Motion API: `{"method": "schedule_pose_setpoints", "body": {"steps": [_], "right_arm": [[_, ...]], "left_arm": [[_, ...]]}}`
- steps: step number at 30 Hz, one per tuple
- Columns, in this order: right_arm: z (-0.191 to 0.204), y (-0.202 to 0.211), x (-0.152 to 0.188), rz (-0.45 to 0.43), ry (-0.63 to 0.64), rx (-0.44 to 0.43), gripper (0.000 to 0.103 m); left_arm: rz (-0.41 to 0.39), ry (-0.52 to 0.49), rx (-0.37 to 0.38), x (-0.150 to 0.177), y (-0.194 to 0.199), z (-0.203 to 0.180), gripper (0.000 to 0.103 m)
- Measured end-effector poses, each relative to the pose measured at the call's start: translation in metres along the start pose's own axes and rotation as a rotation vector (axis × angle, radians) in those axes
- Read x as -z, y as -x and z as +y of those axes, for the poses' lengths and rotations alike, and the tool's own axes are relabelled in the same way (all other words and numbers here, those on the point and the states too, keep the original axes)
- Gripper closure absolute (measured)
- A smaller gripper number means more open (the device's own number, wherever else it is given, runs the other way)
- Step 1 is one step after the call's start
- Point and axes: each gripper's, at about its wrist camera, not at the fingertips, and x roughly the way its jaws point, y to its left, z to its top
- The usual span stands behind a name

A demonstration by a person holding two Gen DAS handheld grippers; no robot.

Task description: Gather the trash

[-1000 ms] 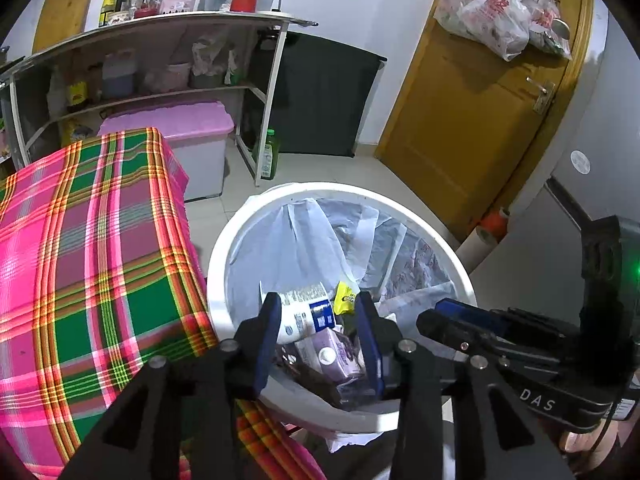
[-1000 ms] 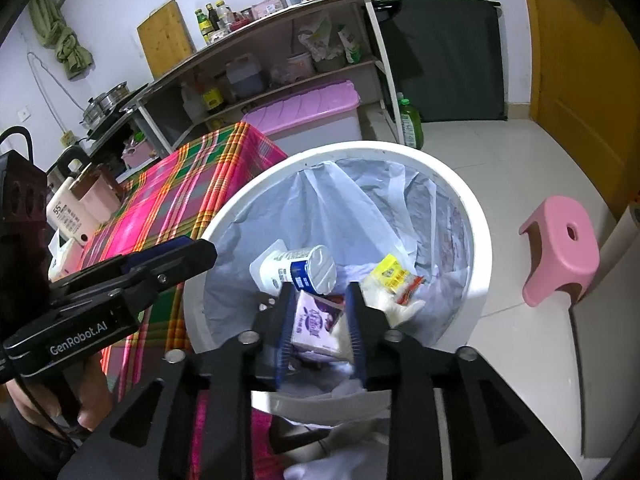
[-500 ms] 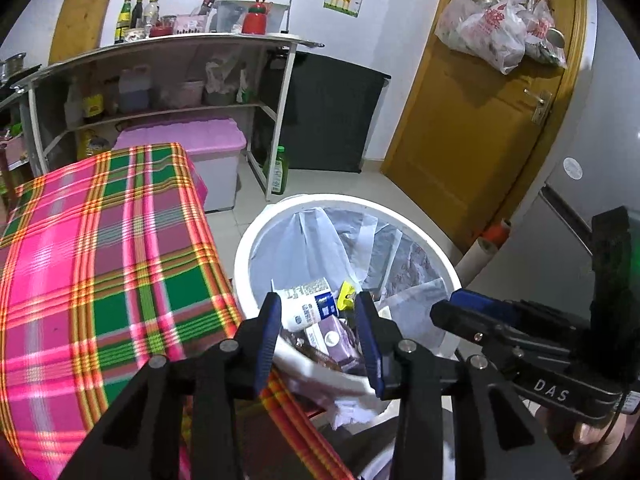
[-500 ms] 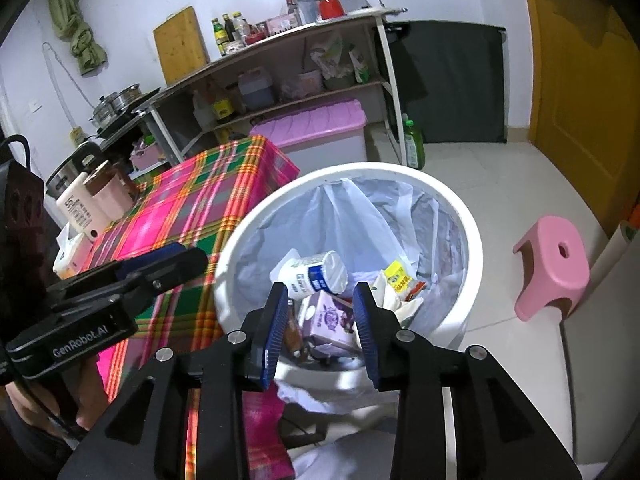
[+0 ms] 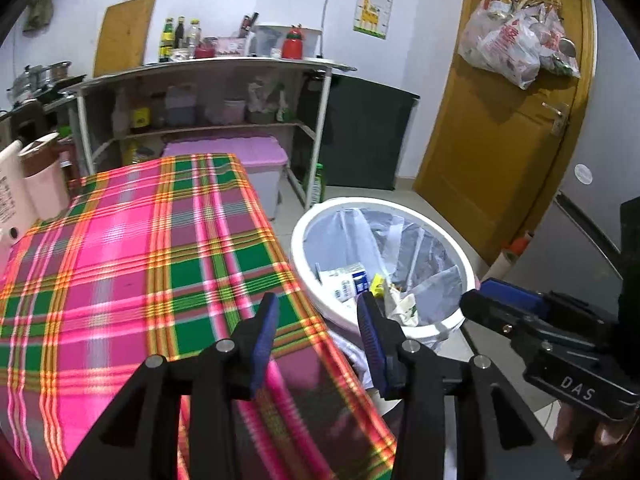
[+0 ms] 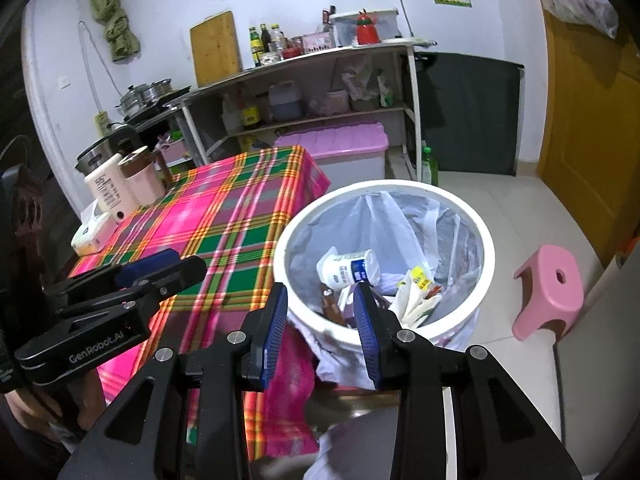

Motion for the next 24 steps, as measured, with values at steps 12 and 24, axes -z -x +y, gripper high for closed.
{"method": "schedule_pose_setpoints", "body": {"steps": [12, 24], "right_arm": [[0.027, 0.024, 0.017, -0.033, 0.065, 0.021, 0.067], [0.039, 0.029, 0.024, -0.027, 0.085, 0.023, 0.067]], "left_arm": [[-0.038, 0.020, -0.062, 0.024, 0.029, 0.009, 0.061], [-0.065, 0.024, -0.079, 0.035, 0.048, 0.010, 0.061]]}}
